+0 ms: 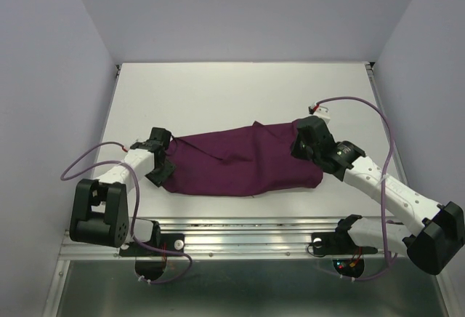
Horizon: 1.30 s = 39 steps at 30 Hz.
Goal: Prepare the surgical pack
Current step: Pack the surgical kit at the center of the board.
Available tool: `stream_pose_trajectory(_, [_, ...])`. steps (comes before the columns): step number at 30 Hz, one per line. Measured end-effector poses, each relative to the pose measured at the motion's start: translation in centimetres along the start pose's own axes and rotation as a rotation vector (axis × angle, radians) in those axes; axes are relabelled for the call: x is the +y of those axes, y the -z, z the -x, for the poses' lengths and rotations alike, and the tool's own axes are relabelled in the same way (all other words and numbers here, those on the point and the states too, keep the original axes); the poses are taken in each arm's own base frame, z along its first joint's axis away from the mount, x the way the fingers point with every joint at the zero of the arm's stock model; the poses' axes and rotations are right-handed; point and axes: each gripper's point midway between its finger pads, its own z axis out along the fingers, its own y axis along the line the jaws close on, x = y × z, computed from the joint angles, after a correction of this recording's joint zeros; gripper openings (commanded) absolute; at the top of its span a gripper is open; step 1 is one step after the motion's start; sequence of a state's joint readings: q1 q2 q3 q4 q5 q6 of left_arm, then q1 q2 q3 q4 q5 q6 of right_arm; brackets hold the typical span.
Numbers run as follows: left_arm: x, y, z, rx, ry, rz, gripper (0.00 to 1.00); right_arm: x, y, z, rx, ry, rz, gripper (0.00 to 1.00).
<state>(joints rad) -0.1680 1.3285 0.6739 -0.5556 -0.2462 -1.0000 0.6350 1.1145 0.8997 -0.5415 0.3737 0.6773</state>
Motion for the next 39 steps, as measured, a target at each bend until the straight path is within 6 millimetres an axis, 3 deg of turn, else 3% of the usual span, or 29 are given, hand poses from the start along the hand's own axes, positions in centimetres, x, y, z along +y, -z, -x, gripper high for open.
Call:
stream_pose_trajectory(4, [0.1, -0.4, -0.1, 0.0, -0.005, 0.003, 0.4, 0.0, 0.0, 0.0, 0.0, 0.0, -0.001, 0.14])
stream_pose_trajectory(11, [-0.3, -0.5, 0.1, -0.011, -0.007, -0.016, 0.0, 0.0, 0.0, 0.0, 0.001, 0.001, -0.001, 0.15])
stream_pose_trajectory(15, [-0.8, -0.5, 0.3, -0.016, -0.017, -0.035, 0.0, -0.3, -0.3, 0.0, 0.004, -0.003, -0.013, 0.15])
stream_pose_trajectory(19, [-1.2, 0.1, 0.7, -0.025, -0.052, -0.063, 0.0, -2.7, -1.2, 0.1, 0.009, -0.038, -0.078, 0.15])
stream_pose_trajectory(24, [-4.4, 4.5, 3.4, -0.111, -0.094, -0.247, 0.0, -8.5, -2.5, 1.0, 0.007, -0.152, -0.225, 0.14])
stream_pose_trajectory(28, [-7.8, 8.6, 5.1, -0.172, -0.155, -0.378, 0.0, -12.4, -3.6, -0.2, 0.056, -0.213, -0.334, 0.14])
stream_pose_trajectory(33, [-11.3, 12.5, 4.0, -0.197, -0.262, -0.503, 0.0, -14.4, -5.2, -3.5, 0.179, -0.201, -0.392, 0.12])
stream_pose_trajectory(39, [-15.9, 17.3, 0.3, -0.189, -0.423, -0.674, 0.0, -13.4, -6.9, -5.4, 0.255, -0.167, -0.313, 0.1])
